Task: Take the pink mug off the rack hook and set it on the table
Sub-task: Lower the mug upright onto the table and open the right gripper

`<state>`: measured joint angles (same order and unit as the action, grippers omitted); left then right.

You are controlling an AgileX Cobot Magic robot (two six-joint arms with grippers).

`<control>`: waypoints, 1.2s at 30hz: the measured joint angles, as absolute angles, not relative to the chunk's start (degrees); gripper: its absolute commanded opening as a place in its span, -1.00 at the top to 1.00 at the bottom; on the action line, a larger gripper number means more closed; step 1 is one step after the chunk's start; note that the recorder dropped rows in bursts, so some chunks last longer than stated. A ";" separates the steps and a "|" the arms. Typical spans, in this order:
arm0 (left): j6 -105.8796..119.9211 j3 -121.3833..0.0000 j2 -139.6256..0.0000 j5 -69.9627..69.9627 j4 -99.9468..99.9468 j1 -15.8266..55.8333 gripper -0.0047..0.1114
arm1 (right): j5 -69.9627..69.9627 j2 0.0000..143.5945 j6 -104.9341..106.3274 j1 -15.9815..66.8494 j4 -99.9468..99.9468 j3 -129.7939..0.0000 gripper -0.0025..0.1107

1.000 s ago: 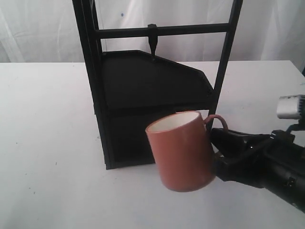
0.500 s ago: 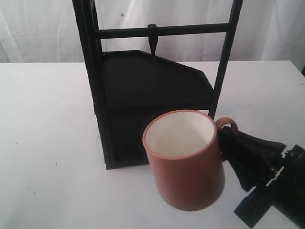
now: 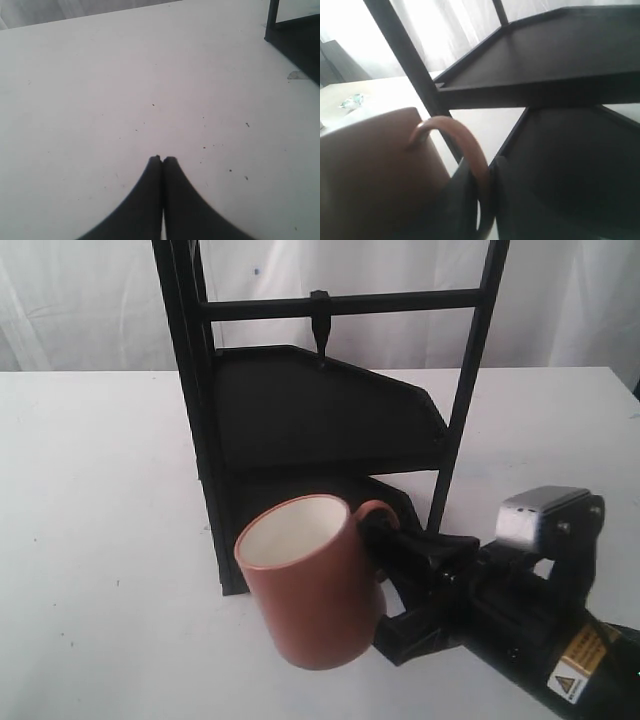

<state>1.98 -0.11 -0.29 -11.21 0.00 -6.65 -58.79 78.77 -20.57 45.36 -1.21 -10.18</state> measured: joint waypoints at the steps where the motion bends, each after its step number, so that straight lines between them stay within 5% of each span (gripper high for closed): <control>1: 1.98 -0.11 -0.29 -11.21 0.00 -6.65 0.92 | -59.21 79.59 -20.97 45.36 -0.93 -10.28 0.96; 36: 1.98 -0.11 -0.29 -11.21 0.00 -6.65 0.92 | -67.85 103.19 -29.91 45.66 -9.09 -13.35 0.96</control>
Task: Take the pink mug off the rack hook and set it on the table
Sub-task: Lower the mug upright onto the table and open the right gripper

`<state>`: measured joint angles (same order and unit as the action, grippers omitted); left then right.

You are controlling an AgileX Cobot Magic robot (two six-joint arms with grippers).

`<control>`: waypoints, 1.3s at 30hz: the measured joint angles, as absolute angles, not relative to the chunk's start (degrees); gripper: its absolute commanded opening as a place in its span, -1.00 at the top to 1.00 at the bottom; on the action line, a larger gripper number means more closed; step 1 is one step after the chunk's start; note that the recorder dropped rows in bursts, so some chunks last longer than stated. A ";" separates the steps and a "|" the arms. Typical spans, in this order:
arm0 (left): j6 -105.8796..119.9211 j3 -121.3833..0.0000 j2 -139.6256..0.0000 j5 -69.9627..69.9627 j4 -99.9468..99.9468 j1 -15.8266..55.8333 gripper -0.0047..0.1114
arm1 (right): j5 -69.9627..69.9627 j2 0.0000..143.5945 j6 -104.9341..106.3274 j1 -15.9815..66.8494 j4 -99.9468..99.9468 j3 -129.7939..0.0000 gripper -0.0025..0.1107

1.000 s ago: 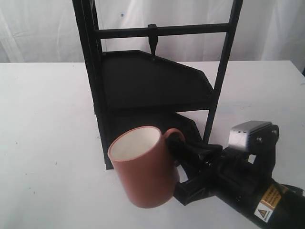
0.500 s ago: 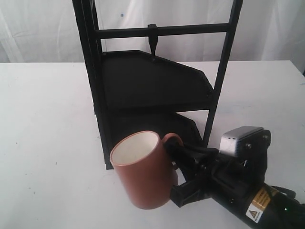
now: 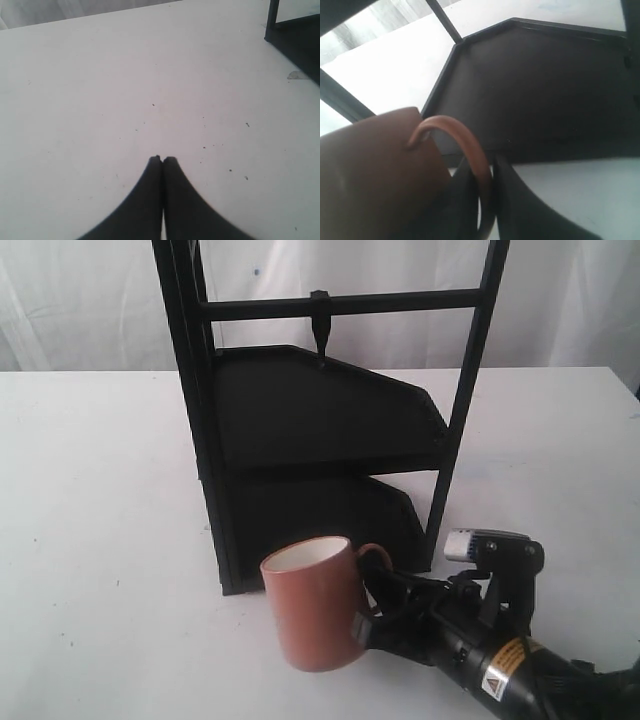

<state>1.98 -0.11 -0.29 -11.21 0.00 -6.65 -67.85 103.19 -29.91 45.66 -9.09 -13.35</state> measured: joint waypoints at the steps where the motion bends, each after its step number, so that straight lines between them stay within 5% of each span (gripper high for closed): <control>1: 1.98 -0.11 -0.29 -11.21 0.00 -6.65 0.92 | -67.85 103.60 -29.91 45.66 -9.09 -13.85 0.96; 17: 1.98 -0.11 -0.29 -11.21 0.00 -6.65 0.92 | -65.79 106.37 -28.62 45.66 -9.09 -19.26 0.96; 27: 1.98 -0.11 -0.29 -11.21 0.00 -6.65 0.92 | -67.25 107.10 -27.22 45.66 -9.85 -19.48 0.53; 39: 1.98 -0.11 -0.29 -11.21 0.00 -6.65 0.92 | -64.76 107.10 -27.22 45.66 -14.12 -19.52 0.49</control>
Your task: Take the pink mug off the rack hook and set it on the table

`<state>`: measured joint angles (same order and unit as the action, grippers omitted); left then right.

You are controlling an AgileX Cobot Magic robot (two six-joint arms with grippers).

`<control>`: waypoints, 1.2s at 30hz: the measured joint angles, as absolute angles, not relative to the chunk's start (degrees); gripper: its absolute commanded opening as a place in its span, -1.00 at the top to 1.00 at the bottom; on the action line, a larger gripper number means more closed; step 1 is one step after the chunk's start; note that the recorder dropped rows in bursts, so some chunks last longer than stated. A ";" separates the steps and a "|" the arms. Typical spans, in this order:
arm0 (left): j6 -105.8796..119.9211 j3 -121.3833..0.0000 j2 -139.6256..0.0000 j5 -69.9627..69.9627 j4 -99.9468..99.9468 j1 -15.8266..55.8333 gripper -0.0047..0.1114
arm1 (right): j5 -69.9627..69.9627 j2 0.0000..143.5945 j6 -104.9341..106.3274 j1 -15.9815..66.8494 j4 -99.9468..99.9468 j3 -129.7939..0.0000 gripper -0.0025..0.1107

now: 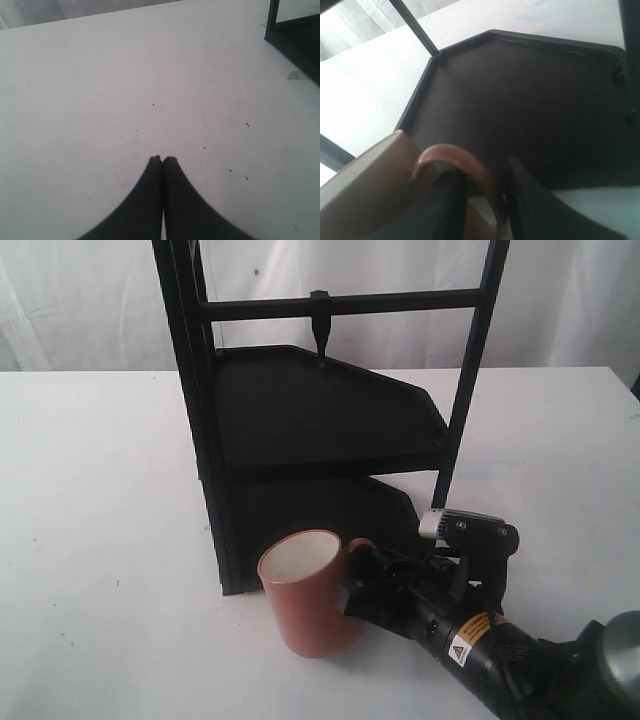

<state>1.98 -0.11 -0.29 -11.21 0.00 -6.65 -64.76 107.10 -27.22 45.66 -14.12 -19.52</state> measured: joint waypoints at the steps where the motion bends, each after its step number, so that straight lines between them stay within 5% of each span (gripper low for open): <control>1: 1.98 -0.11 -0.29 -11.21 0.00 -6.65 0.92 | -64.62 107.10 -27.22 45.66 -14.12 -19.52 0.45; 7: 1.98 -0.11 -0.29 -11.21 0.00 -6.65 0.92 | -64.08 107.10 -27.22 45.66 -13.79 -19.52 0.21; 36: 1.98 -0.11 -0.29 -11.21 0.00 -6.65 0.92 | -68.99 102.08 -33.32 45.66 -13.27 -12.35 0.20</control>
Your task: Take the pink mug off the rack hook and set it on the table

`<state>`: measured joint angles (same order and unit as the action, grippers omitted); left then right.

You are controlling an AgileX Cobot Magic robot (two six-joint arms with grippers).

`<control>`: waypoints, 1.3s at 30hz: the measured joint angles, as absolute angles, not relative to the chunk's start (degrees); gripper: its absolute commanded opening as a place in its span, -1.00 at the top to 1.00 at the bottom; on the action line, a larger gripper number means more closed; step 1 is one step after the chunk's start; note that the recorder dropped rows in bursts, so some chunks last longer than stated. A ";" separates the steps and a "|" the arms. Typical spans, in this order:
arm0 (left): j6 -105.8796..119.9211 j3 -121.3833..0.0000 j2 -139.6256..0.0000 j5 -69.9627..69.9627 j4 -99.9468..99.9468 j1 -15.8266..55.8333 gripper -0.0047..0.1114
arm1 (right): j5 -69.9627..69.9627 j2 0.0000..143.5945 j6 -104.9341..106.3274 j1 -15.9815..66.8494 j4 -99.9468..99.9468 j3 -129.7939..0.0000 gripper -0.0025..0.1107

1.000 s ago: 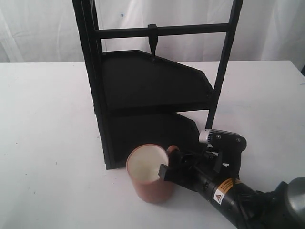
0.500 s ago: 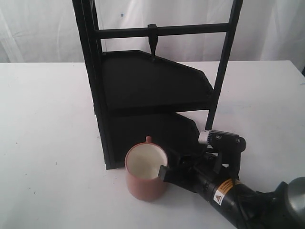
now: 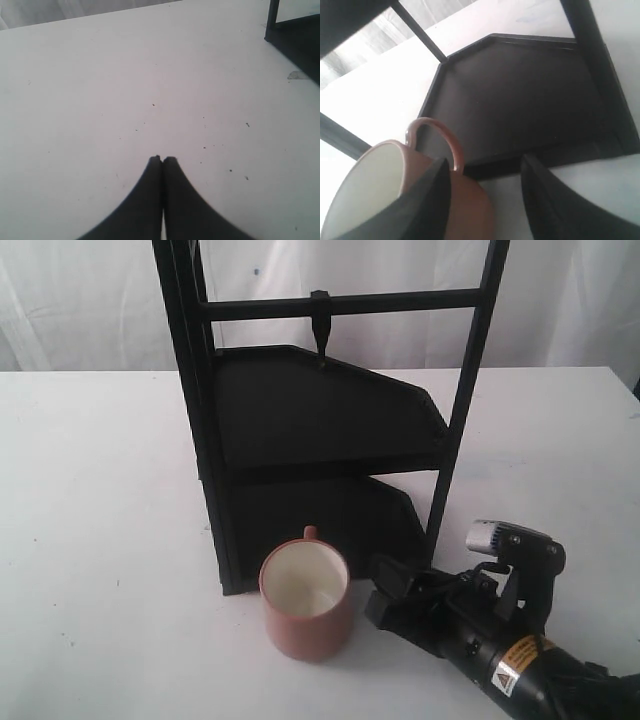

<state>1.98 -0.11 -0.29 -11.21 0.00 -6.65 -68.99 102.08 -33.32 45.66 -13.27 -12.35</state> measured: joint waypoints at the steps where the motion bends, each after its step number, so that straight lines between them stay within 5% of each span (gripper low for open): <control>1: 1.98 -0.11 -0.29 -11.21 0.00 -6.65 0.92 | -68.99 101.59 -33.32 45.66 -13.27 -11.98 0.20; 11: 1.98 -0.11 -0.29 -11.21 0.00 -6.65 0.92 | -68.99 95.27 -33.32 45.66 -13.27 -6.76 0.35; 19: 1.98 -0.11 -0.29 -11.21 0.00 -6.65 0.92 | -68.99 89.51 -24.51 45.66 -10.82 -3.41 0.96; 29: 1.98 -0.11 -0.29 -11.21 0.00 -6.65 0.92 | -66.80 83.84 -12.65 45.66 -5.04 -3.06 0.96; 39: 1.98 -0.11 -0.29 -11.21 0.00 -6.65 0.92 | -45.32 77.07 -5.05 45.66 -5.04 -3.03 0.96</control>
